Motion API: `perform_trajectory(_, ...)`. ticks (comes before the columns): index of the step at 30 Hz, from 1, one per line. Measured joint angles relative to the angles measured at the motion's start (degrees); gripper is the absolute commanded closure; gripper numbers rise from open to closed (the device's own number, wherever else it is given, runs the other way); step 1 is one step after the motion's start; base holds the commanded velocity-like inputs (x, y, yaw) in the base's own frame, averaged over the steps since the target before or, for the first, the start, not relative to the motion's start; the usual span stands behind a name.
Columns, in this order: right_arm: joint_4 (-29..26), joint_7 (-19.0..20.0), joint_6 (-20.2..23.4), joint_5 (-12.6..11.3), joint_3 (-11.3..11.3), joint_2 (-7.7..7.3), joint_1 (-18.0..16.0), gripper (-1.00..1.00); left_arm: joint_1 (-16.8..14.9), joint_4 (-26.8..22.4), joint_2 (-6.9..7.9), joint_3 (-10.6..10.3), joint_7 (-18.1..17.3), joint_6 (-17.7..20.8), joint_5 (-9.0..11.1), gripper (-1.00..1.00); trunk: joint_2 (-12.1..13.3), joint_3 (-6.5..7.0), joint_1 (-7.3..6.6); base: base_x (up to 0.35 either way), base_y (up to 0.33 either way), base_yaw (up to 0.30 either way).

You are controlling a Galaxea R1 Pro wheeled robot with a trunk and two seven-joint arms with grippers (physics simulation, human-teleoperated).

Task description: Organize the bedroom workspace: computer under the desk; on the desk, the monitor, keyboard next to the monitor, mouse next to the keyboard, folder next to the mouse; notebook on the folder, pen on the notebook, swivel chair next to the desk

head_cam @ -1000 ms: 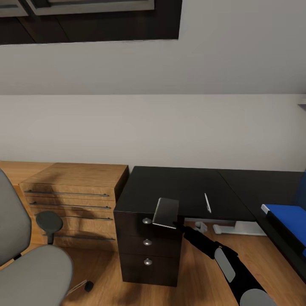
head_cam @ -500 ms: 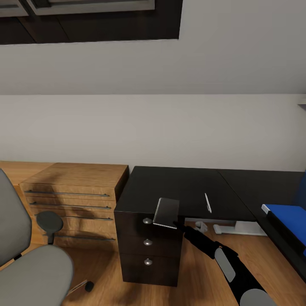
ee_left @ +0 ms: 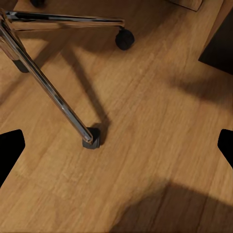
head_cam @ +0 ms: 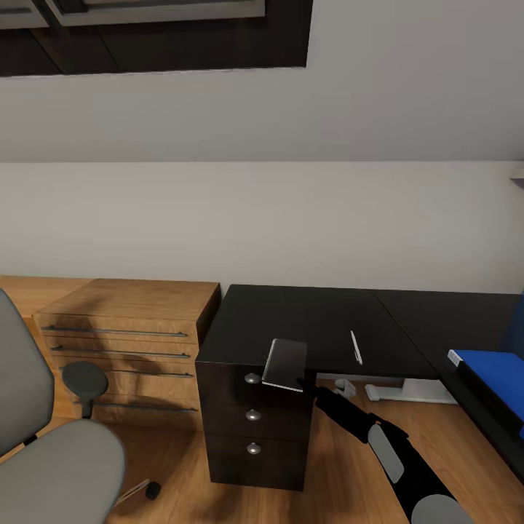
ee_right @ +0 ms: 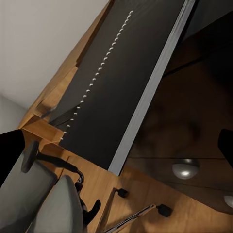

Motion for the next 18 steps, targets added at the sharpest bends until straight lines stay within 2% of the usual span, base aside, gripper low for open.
perform_trajectory(18,-0.01,-0.03,0.05,-0.06,-0.04,-0.07,0.02,-1.0,-0.01,0.0,-0.01,-0.04,-0.02,0.0,0.0,-1.0,0.0,0.0,0.0,0.052,0.035,0.0)
